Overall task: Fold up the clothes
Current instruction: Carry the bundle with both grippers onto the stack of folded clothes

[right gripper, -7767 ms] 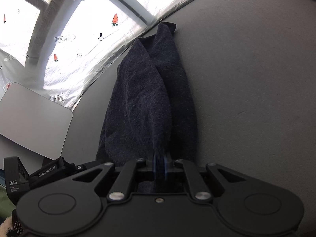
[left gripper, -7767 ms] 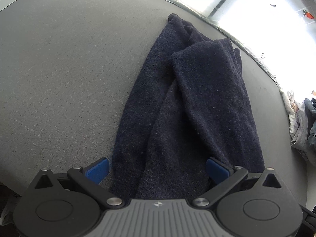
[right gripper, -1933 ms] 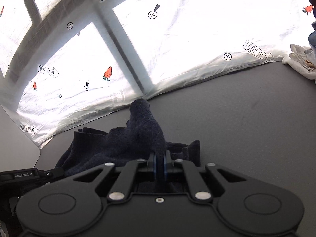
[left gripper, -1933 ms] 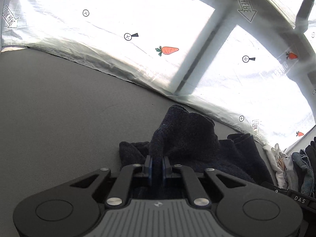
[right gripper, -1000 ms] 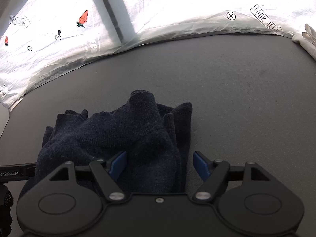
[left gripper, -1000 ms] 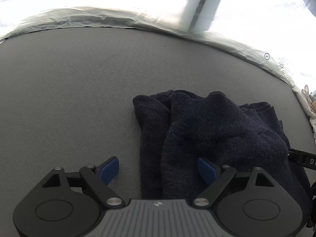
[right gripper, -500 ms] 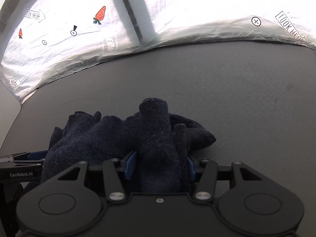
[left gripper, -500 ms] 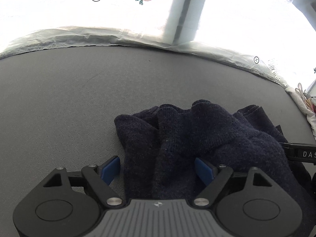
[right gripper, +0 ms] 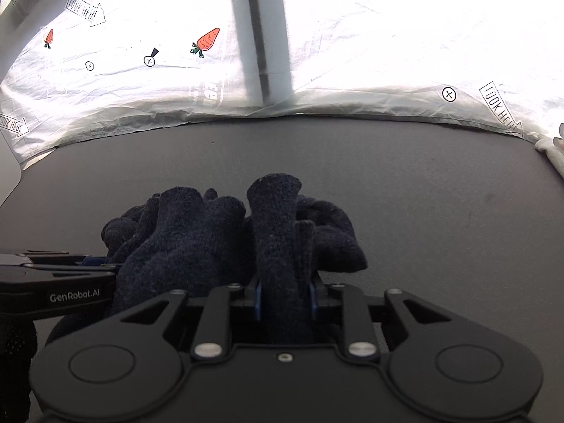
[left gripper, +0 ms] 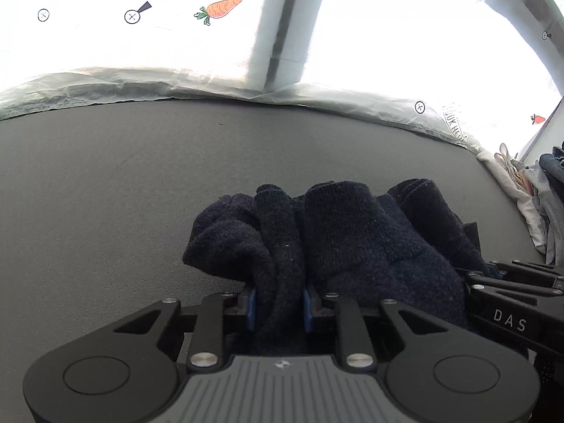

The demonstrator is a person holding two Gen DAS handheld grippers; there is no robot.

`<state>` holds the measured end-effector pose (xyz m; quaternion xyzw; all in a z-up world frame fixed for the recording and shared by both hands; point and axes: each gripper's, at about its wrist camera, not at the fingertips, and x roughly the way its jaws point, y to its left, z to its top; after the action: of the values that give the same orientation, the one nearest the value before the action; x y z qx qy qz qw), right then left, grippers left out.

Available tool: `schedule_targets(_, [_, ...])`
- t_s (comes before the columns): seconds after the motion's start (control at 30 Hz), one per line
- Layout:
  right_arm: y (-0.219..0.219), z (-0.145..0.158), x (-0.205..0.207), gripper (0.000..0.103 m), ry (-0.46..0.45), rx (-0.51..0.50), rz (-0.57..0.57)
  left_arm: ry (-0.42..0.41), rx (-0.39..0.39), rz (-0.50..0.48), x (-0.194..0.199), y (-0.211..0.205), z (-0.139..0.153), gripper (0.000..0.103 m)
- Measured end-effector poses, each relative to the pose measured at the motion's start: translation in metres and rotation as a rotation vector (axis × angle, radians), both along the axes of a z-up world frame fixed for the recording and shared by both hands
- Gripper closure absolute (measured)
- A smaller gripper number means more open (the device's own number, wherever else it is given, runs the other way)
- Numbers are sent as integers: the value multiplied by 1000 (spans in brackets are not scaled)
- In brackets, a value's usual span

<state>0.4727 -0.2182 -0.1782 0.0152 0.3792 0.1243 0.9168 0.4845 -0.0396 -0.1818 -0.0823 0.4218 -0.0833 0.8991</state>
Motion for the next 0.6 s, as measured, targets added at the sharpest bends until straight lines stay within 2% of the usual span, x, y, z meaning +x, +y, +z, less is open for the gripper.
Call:
schedule_targets(0.13, [-13,14,-21,79,-29,88,-91,-50,-16,-59,-16,-4,23,79])
schedule_targets(0.33, [-32,37,-51,80,-87,135,-182,-110,-42,-109,-42,-17,53,79])
schedule_targets(0.6, [-58,68,-88,80,-177,137,-274,-170,-58,-202,-67,-47,80,80])
